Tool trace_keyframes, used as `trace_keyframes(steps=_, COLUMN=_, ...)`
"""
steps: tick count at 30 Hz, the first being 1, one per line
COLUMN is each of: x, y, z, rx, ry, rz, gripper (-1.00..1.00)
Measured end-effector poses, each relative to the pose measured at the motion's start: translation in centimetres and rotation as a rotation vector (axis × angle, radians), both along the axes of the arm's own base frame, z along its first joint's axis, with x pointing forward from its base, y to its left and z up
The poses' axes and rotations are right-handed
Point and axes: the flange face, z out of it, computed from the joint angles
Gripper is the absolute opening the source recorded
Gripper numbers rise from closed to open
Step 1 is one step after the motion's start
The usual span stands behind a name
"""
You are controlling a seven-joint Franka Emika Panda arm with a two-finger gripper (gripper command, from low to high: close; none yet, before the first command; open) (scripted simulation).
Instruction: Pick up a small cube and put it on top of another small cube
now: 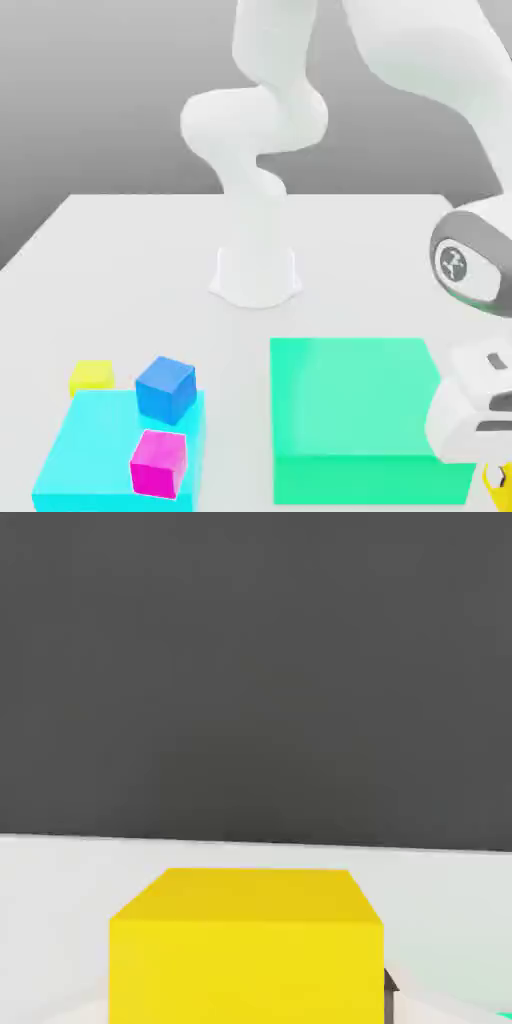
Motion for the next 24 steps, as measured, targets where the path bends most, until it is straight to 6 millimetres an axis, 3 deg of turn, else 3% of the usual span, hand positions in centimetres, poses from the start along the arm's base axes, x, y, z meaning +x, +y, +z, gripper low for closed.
trace_keyframes(steps=5, x=-1.7, y=-11.3, z=3.6, rx=-0.008, ry=0.000, rz=-0.050, gripper=-1.00)
trace_keyframes(steps=8, x=-4.0, y=-18.7, z=5.3, rx=-0.007, ry=0.002, rz=-0.106, gripper=-1.00)
trace_keyframes(steps=11, x=-7.4, y=-24.5, z=6.6, rx=-0.001, ry=0.005, rz=-0.145, gripper=-1.00)
trace_keyframes(steps=16, x=-13.4, y=-29.8, z=7.4, rx=0.016, ry=0.006, rz=-0.155, gripper=-1.00)
trace_keyframes(steps=20, x=-14.2, y=-30.6, z=3.1, rx=0.019, ry=0.006, rz=-0.159, gripper=-1.00)
trace_keyframes(steps=21, x=-14.3, y=-30.6, z=2.0, rx=0.018, ry=0.006, rz=-0.159, gripper=1.00)
trace_keyframes(steps=24, x=-14.3, y=-30.6, z=2.0, rx=0.018, ry=0.006, rz=-0.159, gripper=1.00)
